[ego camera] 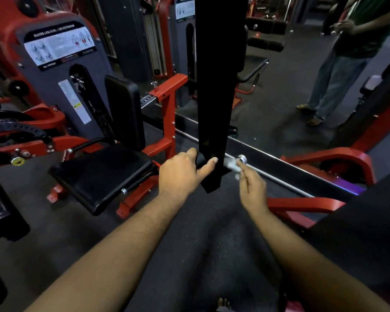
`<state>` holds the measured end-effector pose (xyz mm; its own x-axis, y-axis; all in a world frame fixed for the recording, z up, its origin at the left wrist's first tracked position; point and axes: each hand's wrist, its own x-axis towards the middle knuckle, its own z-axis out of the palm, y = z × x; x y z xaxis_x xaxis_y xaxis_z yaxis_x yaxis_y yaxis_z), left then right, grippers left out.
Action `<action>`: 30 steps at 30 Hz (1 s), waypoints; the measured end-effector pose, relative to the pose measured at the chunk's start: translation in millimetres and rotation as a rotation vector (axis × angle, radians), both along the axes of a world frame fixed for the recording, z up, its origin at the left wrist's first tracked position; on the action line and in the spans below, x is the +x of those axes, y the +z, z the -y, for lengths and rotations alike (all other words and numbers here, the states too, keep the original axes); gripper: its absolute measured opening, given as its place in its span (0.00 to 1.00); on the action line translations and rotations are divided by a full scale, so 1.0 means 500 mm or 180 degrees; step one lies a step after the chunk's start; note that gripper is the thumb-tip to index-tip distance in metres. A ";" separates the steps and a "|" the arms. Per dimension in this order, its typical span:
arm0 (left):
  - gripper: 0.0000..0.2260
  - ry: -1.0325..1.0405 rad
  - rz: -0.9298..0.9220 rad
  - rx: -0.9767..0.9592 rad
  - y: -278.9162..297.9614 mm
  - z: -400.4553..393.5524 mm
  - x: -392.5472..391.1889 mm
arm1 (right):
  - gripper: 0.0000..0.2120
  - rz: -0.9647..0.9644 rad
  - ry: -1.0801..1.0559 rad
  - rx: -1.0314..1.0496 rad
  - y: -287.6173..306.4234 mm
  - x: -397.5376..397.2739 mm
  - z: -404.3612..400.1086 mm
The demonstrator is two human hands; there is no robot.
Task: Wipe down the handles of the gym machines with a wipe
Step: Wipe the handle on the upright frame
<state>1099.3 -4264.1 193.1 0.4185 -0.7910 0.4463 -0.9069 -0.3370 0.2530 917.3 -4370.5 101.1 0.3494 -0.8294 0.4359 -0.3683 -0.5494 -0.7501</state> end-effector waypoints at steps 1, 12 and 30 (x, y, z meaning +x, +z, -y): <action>0.27 0.0001 0.0004 0.0016 0.001 0.000 0.000 | 0.21 -0.0087 -0.0178 -0.0033 0.002 0.007 0.028; 0.27 0.0034 -0.0029 0.0025 0.000 -0.006 0.008 | 0.18 0.0098 0.0440 0.0256 -0.037 0.028 -0.061; 0.27 -0.0001 0.0010 0.0035 0.002 -0.008 0.005 | 0.15 0.1702 0.0017 0.1594 -0.022 0.071 -0.097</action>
<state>1102.0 -4259.9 193.9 0.4169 -0.7960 0.4389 -0.9077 -0.3396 0.2464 952.6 -4322.2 90.1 0.1995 -0.9729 0.1172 0.1201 -0.0944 -0.9883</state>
